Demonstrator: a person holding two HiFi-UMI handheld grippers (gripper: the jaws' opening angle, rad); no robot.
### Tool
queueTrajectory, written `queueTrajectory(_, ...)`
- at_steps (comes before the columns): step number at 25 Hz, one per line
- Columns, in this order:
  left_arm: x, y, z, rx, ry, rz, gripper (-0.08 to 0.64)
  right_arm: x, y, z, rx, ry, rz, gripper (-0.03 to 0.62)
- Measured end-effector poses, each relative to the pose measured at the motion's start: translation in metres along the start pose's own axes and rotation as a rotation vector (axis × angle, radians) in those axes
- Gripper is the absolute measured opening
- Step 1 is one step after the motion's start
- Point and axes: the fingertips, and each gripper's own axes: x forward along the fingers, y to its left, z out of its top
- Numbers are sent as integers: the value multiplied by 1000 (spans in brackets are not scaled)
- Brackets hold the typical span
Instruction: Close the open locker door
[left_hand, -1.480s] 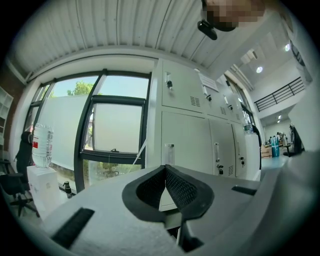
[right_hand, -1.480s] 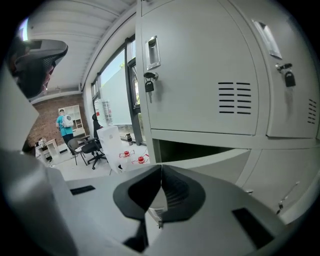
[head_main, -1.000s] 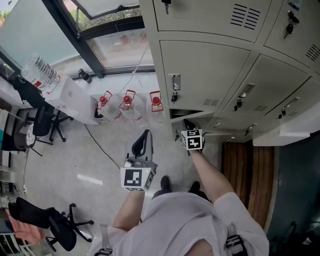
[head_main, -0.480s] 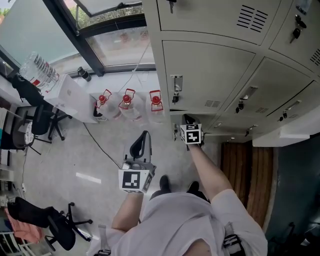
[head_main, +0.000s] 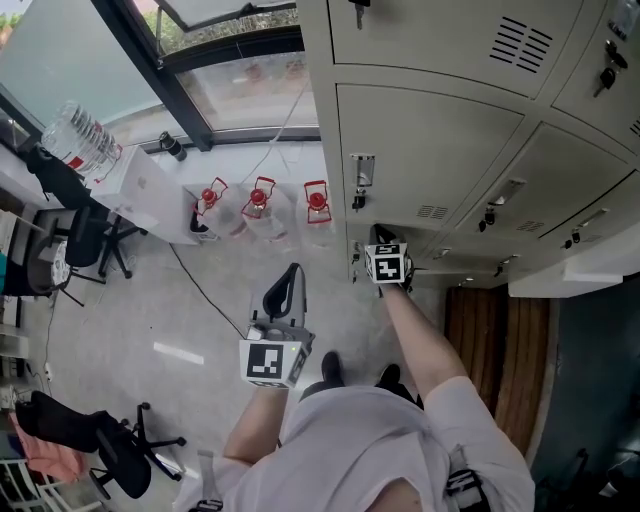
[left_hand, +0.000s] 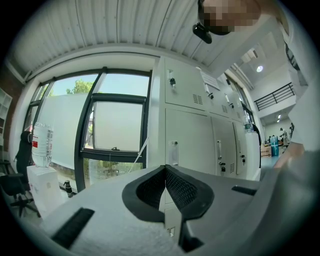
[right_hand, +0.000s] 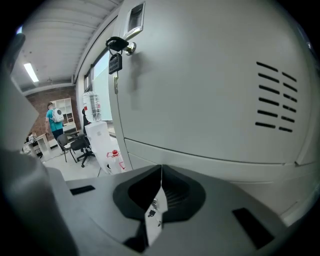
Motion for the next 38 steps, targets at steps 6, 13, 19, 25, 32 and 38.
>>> queueTrajectory(6, 1, 2, -5, -7, 51, 7, 8, 0, 0, 0, 2, -3, -7, 14)
queueTrajectory(13, 8, -3, 2, 0, -22, -23, 8, -5, -1, -1, -5, -7, -5, 14)
queueTrajectory(19, 13, -8, 7, 0, -46, -39, 8, -38, -3, 5, 90, -89, 5, 14)
queueTrajectory(25, 22, -17, 6, -30, -42, -50, 8, -116, -12, 46, 211, -290, -16, 12)
queueTrajectory(32, 31, -42, 17, -19, -61, -107, 7, -222, -20, 97, 150, -512, -29, 12)
queueTrajectory(38, 31, -65, 27, -23, -67, -144, 8, -287, -24, 104, 38, -554, -91, 12)
